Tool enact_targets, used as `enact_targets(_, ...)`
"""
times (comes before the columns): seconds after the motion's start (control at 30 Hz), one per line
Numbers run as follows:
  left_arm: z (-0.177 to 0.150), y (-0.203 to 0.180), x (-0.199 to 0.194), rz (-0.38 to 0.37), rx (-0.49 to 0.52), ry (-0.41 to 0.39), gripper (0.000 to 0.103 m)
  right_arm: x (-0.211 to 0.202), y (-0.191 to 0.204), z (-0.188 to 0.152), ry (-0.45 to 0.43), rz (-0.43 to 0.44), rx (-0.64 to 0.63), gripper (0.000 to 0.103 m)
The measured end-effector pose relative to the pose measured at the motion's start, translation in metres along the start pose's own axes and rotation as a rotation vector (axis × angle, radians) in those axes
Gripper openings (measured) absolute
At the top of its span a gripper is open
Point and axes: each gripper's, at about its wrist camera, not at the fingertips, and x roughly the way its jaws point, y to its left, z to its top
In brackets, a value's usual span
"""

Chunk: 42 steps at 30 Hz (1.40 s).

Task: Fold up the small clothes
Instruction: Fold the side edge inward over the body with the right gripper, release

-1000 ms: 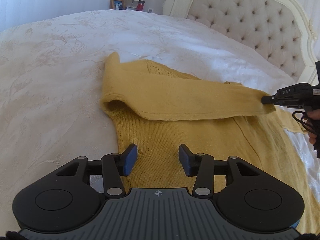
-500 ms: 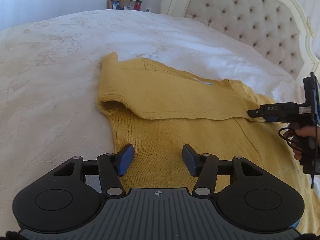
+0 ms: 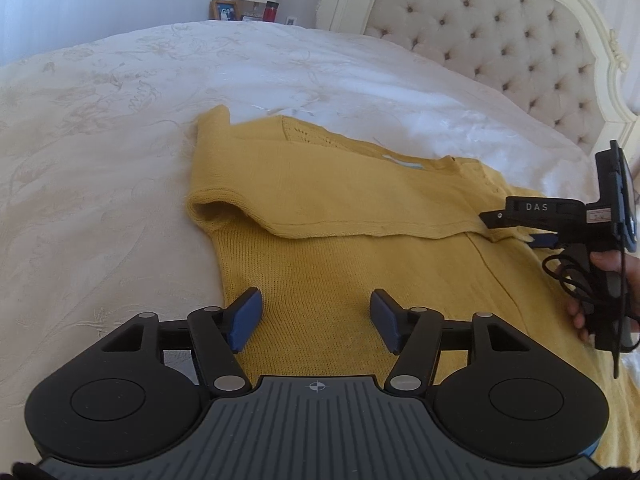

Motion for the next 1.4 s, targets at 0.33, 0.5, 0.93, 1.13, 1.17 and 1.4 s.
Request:
enact_targets(0.33,0.0,0.0,0.0,0.0,0.0,0.0,0.059,-0.002,0.007,0.004,0.045,0.006,-0.121,0.099)
enact_targets(0.5,0.0,-0.001,0.0,0.002,0.002,-0.001,0.059,-0.012,-0.004,0.011,0.027,0.047,-0.064,0.059)
enact_targets(0.93,0.0,0.0,0.0,0.0,0.01,-0.003,0.059,-0.035,-0.015,0.048,-0.087,-0.131,-0.103,0.007)
enact_targets(1.13,0.0,0.001,0.0,-0.002,0.01,-0.003,0.059,-0.006,-0.017,0.046,-0.002,-0.225,-0.151,0.007)
enact_targets(1.17,0.0,0.001,0.0,-0.002,0.01,-0.003,0.059,-0.002,-0.017,0.043,0.008,-0.249,-0.166,0.007)
enact_targets(1.4,-0.001,0.0,0.0,0.003,0.02,-0.001,0.059,0.003,-0.021,0.037,-0.006,-0.238,-0.147,0.014)
